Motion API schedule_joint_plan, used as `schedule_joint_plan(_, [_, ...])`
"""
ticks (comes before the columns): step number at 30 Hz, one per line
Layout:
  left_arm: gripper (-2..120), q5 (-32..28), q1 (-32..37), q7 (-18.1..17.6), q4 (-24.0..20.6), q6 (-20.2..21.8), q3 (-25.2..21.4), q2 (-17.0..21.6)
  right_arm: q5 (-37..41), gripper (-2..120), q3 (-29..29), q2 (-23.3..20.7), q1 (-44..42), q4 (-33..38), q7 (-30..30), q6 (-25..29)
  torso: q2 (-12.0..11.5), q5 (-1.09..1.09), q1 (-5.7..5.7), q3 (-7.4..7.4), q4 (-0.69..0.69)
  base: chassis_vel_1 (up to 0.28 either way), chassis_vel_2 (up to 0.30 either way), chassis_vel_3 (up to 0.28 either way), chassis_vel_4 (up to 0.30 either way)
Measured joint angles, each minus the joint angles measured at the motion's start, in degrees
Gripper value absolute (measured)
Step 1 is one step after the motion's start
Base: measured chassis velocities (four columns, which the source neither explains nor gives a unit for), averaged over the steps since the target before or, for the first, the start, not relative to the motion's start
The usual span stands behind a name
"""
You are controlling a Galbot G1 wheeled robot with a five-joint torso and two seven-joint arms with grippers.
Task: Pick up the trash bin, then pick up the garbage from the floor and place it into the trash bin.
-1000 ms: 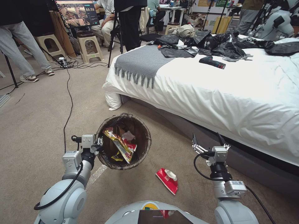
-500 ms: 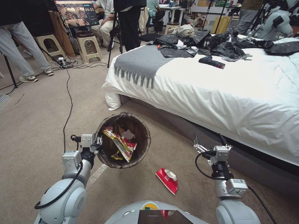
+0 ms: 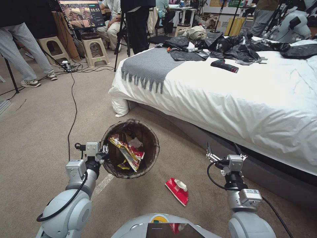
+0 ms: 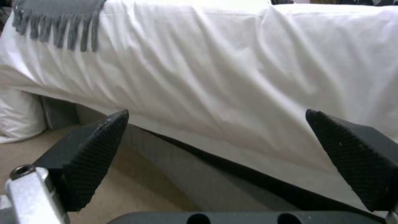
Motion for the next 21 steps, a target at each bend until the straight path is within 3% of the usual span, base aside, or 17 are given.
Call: schedule_joint_plan(21, [5, 0.0, 0.1, 0.0, -0.3, 0.0, 0.0, -0.1, -0.3, 100, -0.1, 0.0, -0.2, 0.0, 0.0, 0.3, 0.0, 0.0, 0.0, 0.0, 0.0, 0.025, -0.027, -0.023, 0.024])
